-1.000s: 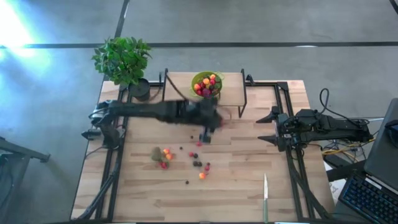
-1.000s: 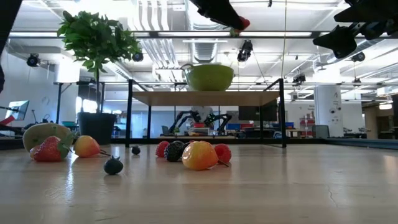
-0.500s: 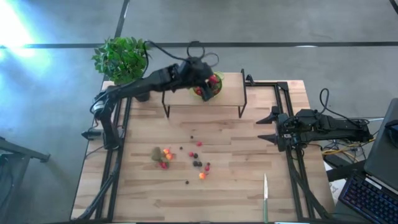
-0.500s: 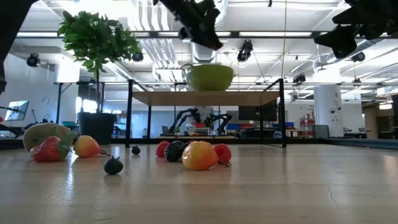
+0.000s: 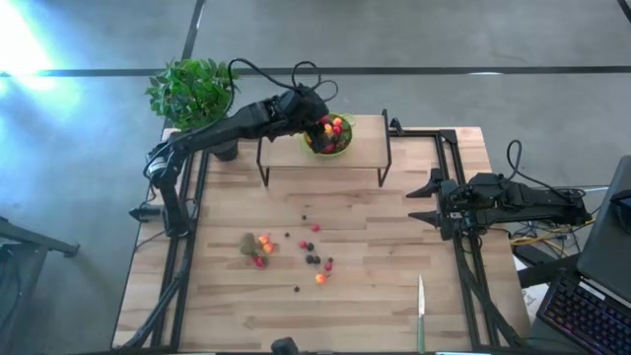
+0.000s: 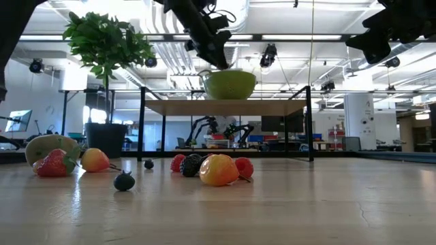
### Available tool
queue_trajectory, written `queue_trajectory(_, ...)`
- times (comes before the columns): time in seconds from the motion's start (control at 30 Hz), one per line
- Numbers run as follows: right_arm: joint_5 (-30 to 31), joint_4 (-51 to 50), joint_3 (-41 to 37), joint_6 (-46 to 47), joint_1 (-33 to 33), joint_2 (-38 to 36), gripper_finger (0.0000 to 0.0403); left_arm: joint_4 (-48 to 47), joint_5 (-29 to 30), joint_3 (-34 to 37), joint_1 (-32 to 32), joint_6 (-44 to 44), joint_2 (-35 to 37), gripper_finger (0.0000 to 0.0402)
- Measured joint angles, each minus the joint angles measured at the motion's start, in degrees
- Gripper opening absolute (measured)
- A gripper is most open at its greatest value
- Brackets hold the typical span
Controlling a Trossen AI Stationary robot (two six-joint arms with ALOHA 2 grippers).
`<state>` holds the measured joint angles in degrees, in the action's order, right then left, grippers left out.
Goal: Pick & Place Fruit
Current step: Put the red strawberry into the green strainer bowl on the shelf
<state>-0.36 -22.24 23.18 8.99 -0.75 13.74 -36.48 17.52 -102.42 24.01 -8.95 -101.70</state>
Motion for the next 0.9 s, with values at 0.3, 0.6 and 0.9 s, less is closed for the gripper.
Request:
queue_trajectory(0.3,0.00,0.00,0.00,0.00,0.02,0.00,0.0229,-0.02,0.47,2.55,0.53,-1.46,-0.06,0.0153)
queue_trajectory(0.6,0.00,0.00,0.00,0.00,0.02,0.00,0.0216,0.01,0.50,3.59,0.63,-1.49,-0.06,0.0156)
queue_trajectory(0.9,0.00,0.00,0.00,0.00,0.01,0.01,0.0206,0.30,0.45,5.19,0.70,-3.02,-0.19,0.0160)
